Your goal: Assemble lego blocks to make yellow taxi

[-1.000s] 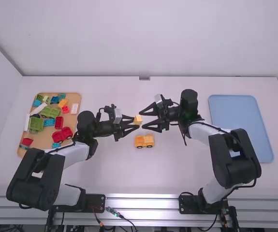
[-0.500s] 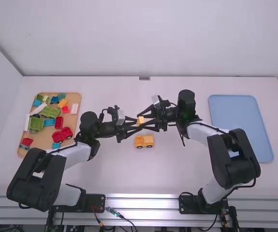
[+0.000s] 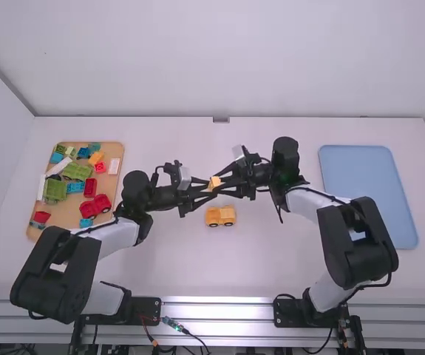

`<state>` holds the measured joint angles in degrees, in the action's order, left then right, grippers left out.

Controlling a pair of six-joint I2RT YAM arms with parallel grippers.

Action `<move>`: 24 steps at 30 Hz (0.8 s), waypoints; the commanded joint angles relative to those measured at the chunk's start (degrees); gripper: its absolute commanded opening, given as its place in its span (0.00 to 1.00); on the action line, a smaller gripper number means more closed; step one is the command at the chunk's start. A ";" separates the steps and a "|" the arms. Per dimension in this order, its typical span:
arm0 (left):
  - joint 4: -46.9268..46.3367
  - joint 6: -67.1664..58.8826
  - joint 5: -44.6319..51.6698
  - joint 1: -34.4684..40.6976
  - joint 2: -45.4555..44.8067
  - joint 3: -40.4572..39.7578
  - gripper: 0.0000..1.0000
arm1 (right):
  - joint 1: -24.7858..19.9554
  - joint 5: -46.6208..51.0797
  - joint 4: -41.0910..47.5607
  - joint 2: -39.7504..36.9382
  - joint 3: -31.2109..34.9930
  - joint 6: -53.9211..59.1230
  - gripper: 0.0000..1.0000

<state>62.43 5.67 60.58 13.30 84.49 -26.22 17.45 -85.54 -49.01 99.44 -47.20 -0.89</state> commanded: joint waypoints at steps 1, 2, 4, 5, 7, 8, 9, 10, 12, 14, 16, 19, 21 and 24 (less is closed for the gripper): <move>0.44 -1.18 0.00 0.26 -1.22 0.42 0.18 | -0.13 -0.37 0.05 0.53 -1.57 -1.16 0.26; 0.46 -1.16 -0.07 0.11 -1.22 0.42 0.24 | -0.13 -0.37 -0.02 0.53 -1.57 -1.22 0.25; 0.44 -1.18 -0.15 0.22 -1.22 0.42 0.38 | -0.13 -0.37 0.05 0.53 -1.57 -1.16 0.24; 0.44 -1.16 -0.13 0.26 -1.22 0.42 0.42 | -0.13 -0.39 0.01 0.53 -1.57 -0.94 0.24; 0.46 -1.16 -0.02 0.09 -1.22 0.42 0.60 | -0.07 -0.39 0.09 0.53 -1.57 -0.74 0.24; 0.44 -1.14 -0.02 0.20 -1.22 0.42 0.72 | 0.00 -0.22 -0.04 0.53 -1.57 -0.74 0.24; 0.39 -1.16 -0.02 0.26 -1.22 0.42 0.98 | 0.33 0.28 -0.06 0.53 -1.60 -0.81 0.24; 0.28 -1.14 0.04 0.11 -1.22 0.42 0.99 | 0.63 0.81 -0.06 0.53 -1.62 -0.79 0.24; -0.26 -1.18 0.00 0.17 -1.22 0.42 0.99 | 0.63 1.92 -0.04 0.53 -1.62 -0.85 0.23; -2.71 -3.80 0.02 0.04 -1.24 0.39 0.99 | 0.46 3.91 -0.06 0.53 -1.66 -1.77 0.20; -4.76 -5.70 0.00 -0.61 -1.31 0.39 0.99 | 0.59 5.62 0.01 0.53 -1.73 -3.06 0.18; -15.58 -10.38 -0.04 -3.52 -2.55 -1.01 0.99 | -0.17 7.82 0.42 0.53 -2.32 -3.41 0.15; -24.52 -13.14 -1.33 -5.18 -3.43 -3.28 0.99 | -0.46 8.35 0.47 0.53 -2.49 -3.45 0.15; -49.79 -21.84 -13.77 -6.49 -5.63 -10.93 0.99 | -0.59 11.80 1.17 0.53 -2.80 -4.92 0.13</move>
<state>21.21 -6.59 56.01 7.70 81.84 -30.87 17.17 -77.01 -48.25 99.44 -48.23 -4.36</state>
